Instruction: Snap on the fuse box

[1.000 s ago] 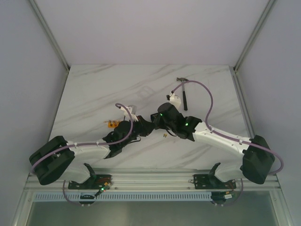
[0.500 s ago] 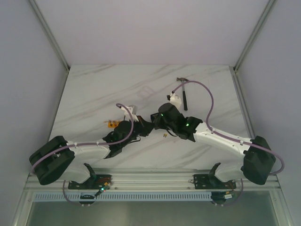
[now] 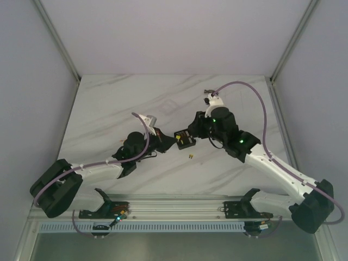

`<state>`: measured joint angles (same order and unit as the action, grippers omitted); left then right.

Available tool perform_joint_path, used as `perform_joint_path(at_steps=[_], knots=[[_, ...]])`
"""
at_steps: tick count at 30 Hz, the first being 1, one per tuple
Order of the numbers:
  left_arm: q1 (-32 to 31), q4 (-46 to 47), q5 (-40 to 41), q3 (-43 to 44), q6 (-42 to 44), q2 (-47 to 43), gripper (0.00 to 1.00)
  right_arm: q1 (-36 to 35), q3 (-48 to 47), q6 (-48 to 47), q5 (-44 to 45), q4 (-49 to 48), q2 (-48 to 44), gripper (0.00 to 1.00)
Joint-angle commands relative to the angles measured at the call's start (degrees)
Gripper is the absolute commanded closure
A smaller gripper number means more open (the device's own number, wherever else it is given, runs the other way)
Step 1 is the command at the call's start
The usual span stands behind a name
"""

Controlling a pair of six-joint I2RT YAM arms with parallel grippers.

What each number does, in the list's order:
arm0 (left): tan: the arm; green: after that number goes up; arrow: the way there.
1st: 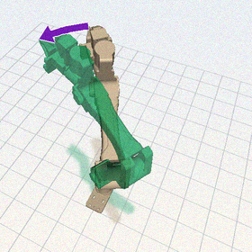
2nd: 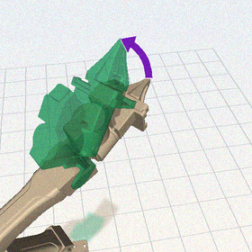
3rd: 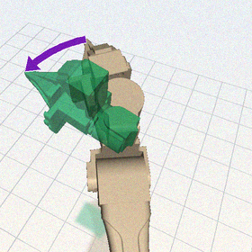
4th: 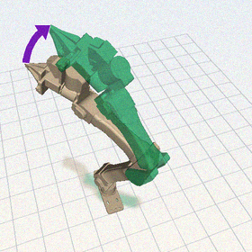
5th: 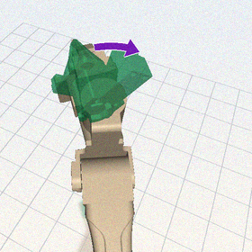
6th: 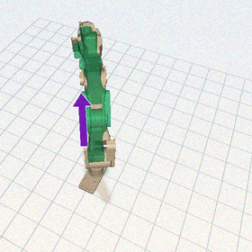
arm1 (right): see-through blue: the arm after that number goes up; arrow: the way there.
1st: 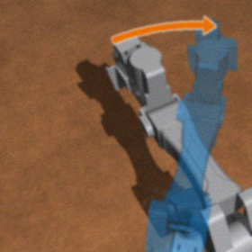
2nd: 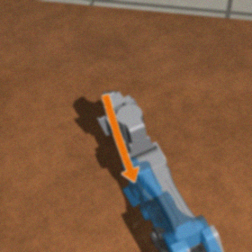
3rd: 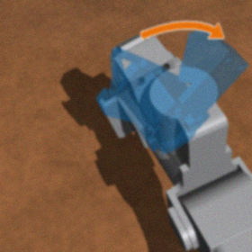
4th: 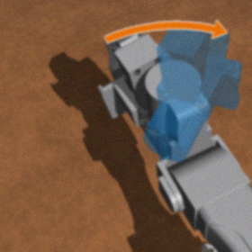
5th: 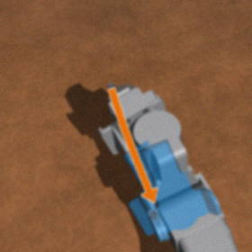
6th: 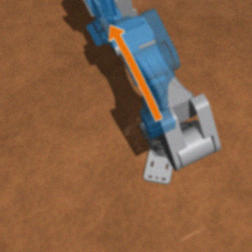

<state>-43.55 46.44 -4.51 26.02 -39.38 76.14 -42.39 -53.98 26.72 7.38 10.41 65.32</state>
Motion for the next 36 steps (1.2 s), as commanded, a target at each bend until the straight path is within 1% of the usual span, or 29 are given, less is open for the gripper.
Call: perform_joint_path(at_steps=[1, 3, 6, 10, 15, 22, 29, 36], knots=[[3.0, 1.7, -12.8, 1.1, 5.9, -2.5, 1.0, 5.4, 1.4, -12.9, -17.1, -1.6, -2.0, 0.54], [4.2, 1.4, -16.9, 1.5, 7.3, -3.4, 1.0, 7.5, 1.5, -15.8, -24.6, -1.9, -2.3, 0.54], [4.8, -0.3, -21.7, 2.5, 9.7, -4.8, 1.0, 9.1, 1.0, -19.1, -33.4, -2.2, -1.9, 0.54], [5.2, -1.9, -26.2, 3.6, 11.4, -6.4, 1.0, 9.6, 0.1, -22.2, -40.4, -2.5, -1.2, 0.54], [5.3, -1.6, -30.8, 4.7, 10.8, -7.5, 1.0, 9.7, -0.7, -24.7, -48.8, -3.4, -0.7, 0.54], [5.3, -0.7, -34.7, 5.2, 9.9, -9.5, 1.0, 9.7, -0.9, -26.5, -54.2, -3.4, -1.6, 0.55], [5.3, -0.7, -35.0, 5.2, 9.3, -10.4, 1.0, 9.7, -0.5, -27.3, -56.5, -3.4, -2.2, 0.58], [5.3, 0.6, -35.4, 5.0, 8.3, -10.0, 1.0, 9.8, -0.7, -27.5, -58.7, -3.6, -2.2, 0.66]])
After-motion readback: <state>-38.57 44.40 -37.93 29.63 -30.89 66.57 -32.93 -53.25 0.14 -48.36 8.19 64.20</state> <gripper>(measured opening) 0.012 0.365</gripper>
